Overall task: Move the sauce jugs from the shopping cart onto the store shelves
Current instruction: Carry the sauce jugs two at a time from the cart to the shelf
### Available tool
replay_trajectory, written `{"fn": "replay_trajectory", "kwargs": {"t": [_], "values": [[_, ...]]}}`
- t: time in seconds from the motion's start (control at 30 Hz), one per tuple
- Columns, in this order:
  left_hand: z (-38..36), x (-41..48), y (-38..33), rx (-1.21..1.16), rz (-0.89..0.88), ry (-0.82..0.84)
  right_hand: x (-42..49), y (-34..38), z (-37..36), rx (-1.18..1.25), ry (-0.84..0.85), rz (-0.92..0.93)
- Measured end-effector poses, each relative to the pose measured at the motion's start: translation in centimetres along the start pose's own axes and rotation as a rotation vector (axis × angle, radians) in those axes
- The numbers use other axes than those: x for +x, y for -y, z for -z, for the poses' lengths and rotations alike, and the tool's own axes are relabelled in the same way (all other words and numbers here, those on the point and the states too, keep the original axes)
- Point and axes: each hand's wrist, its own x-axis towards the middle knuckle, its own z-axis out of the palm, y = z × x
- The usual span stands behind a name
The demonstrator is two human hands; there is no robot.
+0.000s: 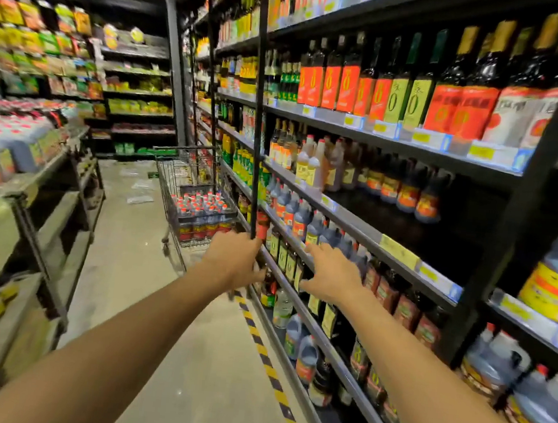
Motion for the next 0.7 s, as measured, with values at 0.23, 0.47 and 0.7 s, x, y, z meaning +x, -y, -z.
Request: {"fn": "replay_trajectory", "kwargs": {"t": [0.23,0.47,0.7], "values": [[-5.3,8.1,6.8,0.021,0.233,0.08,14.9,1.2,-4.2,0.067,0.092,0.175],[-10.2,15.6,12.4,-0.006,0.365,0.1,28.2,3.9,-8.7,0.097,0.17,0.26],[-18.1,22.7,21.2,-0.02,0.43,0.211,41.1,9.8,-15.5,0.14,0.212,0.298]]}}
